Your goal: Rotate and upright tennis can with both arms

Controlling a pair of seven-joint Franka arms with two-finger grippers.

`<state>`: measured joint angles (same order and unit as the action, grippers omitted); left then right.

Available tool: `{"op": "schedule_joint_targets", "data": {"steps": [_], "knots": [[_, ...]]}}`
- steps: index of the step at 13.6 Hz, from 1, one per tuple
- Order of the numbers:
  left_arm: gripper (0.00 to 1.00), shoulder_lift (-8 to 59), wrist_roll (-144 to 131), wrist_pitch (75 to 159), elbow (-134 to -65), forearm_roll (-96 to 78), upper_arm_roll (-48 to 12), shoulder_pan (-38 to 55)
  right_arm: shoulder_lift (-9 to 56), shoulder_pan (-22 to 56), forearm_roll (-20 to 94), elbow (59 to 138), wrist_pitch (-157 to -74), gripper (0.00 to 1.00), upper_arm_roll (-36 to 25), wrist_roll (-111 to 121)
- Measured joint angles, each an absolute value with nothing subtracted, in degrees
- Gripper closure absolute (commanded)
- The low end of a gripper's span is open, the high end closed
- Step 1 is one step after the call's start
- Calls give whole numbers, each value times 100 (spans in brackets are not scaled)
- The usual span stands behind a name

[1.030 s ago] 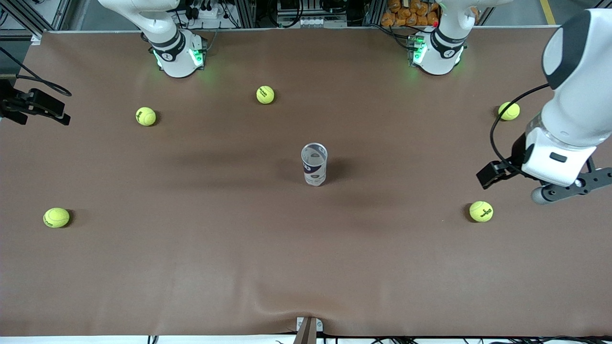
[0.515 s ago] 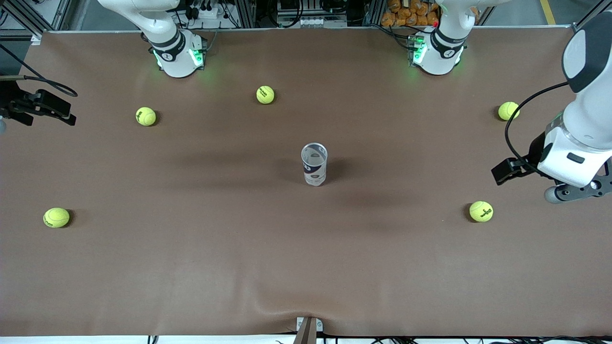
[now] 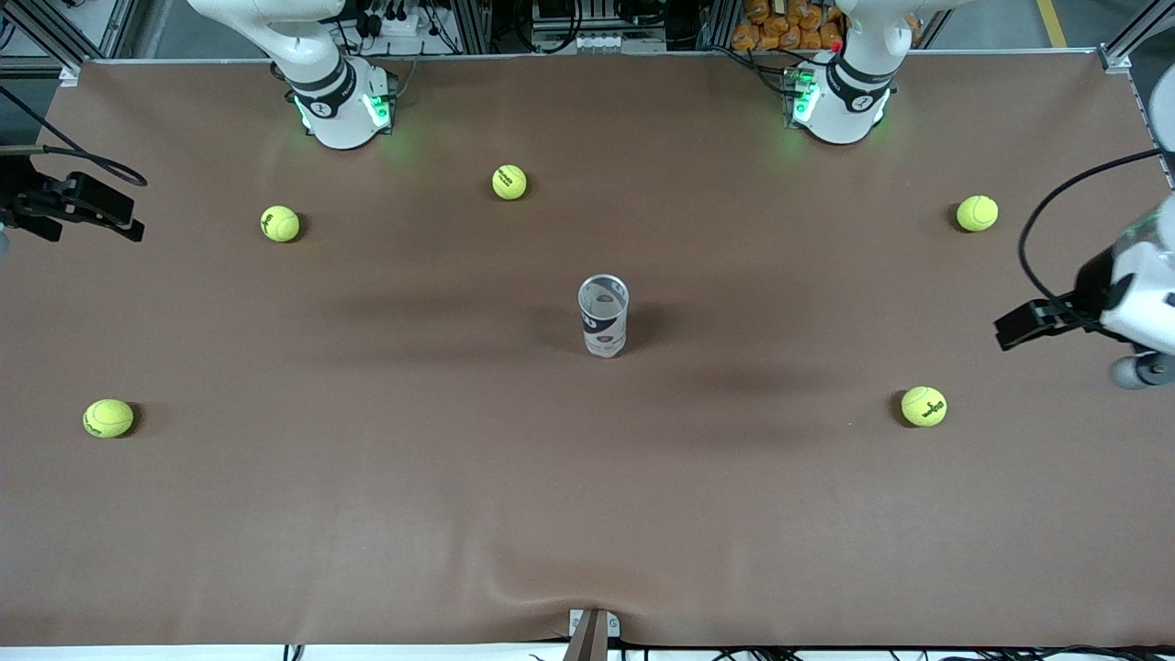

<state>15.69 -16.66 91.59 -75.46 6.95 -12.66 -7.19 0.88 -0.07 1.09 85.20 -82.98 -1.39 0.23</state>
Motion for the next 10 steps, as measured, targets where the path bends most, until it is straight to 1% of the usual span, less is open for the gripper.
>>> {"op": "schedule_joint_targets", "data": {"steps": [4,6,10], "knots": [[0,1568,-1508,9159,-7569,670,-1260,-737,88,-8,109,8520,-8299,0,-141,23],[0,1532,-1317,9162,-7601,669,-1114,-737,88,-8,109,8520,-8301,0,-140,23],[0,1038,-884,9337,-7938,495,-753,-746,88,-8,109,8519,-8301,0,-141,23]]}}
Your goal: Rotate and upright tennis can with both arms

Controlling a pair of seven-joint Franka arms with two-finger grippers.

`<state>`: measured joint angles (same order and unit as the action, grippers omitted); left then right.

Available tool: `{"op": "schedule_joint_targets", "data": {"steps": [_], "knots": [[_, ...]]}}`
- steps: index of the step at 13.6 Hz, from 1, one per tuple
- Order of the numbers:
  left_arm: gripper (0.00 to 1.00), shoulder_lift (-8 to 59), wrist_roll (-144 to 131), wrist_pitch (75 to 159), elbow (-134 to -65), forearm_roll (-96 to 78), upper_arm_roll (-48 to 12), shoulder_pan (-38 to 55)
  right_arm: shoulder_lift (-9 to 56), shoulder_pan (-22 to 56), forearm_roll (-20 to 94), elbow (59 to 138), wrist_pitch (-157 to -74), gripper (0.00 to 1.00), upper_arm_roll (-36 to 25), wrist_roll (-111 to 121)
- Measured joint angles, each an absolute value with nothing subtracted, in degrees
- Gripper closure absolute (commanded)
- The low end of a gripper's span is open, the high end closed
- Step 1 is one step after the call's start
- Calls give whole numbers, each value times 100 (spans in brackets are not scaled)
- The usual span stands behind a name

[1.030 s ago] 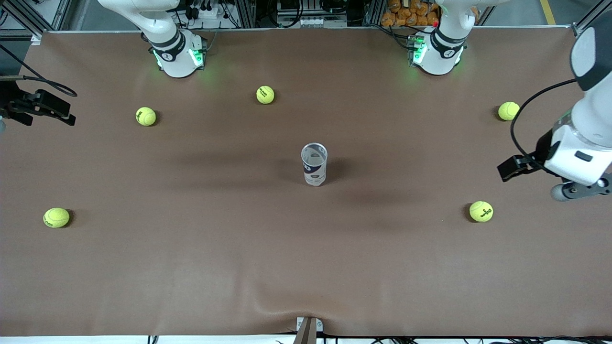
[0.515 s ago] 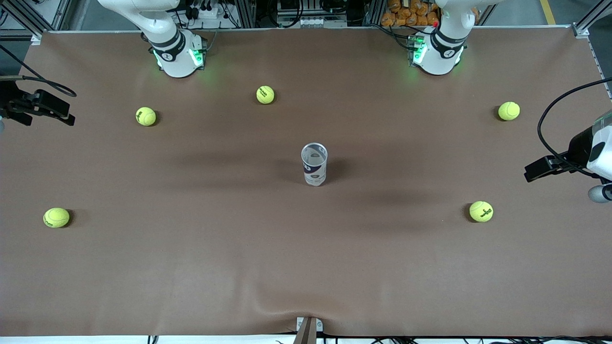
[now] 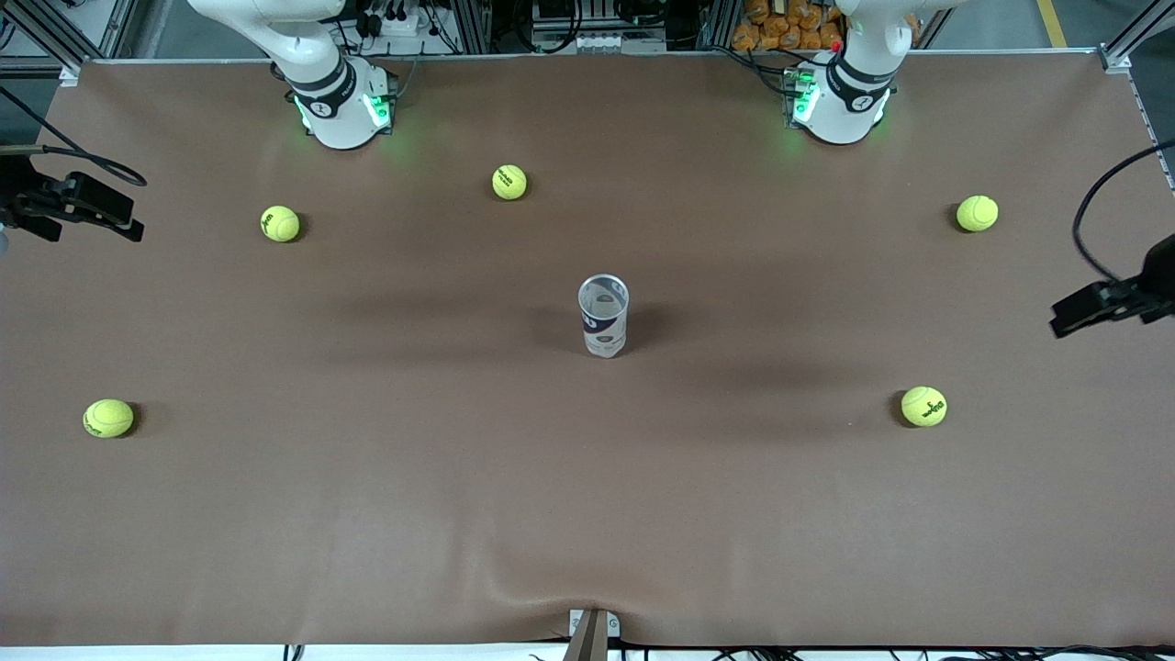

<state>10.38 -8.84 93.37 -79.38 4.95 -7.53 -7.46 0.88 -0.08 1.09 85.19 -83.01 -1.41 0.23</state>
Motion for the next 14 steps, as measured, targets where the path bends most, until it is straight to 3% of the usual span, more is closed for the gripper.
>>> {"op": "schedule_joint_targets", "data": {"steps": [7,10,14], "knots": [[0,46,-850,9778,-9179,-35,-75,-174,88,-8,109,8517,-8303,0,-142,23],[0,-118,-850,9834,-9339,-35,315,236,88,-8,109,8517,-8303,0,-141,23],[0,-127,-850,9867,-9346,-35,374,268,88,-8,109,8517,-8304,0,-141,23]]}}
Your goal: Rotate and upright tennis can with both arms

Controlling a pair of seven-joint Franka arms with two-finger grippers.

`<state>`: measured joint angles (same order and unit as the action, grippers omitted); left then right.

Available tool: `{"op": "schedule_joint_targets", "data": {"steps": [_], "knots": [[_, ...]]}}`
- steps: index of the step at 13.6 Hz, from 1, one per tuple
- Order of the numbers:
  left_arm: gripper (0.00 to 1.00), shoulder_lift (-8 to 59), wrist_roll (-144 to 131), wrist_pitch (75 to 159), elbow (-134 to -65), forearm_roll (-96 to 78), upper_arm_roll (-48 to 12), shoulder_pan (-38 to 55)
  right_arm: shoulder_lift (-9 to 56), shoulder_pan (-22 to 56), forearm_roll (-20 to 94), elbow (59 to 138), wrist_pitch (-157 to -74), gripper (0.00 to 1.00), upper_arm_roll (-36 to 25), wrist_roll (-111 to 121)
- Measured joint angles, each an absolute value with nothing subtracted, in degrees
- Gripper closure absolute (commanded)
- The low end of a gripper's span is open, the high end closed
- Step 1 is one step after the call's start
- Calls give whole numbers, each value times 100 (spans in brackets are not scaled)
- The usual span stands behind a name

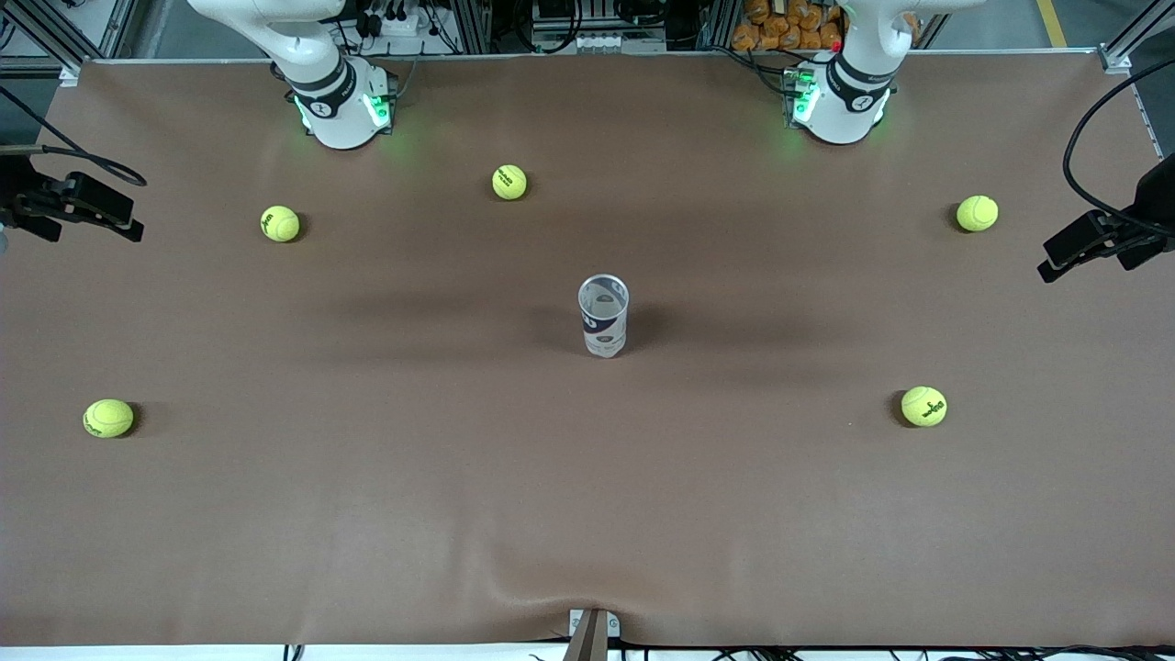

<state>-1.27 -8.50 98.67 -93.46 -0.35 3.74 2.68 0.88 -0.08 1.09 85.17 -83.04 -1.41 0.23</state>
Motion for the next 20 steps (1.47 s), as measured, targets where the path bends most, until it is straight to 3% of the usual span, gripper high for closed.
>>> {"op": "schedule_joint_targets", "data": {"steps": [5,9,20], "knots": [[0,-127,-705,9908,-9324,179,336,257,88,-8,109,8518,-8305,0,-141,23],[0,-131,-770,9926,-9182,284,-55,244,88,-8,109,8517,-8306,0,-141,23],[0,-132,-766,9889,-9183,260,-116,5,88,-8,109,8517,-8306,0,-142,23]]}}
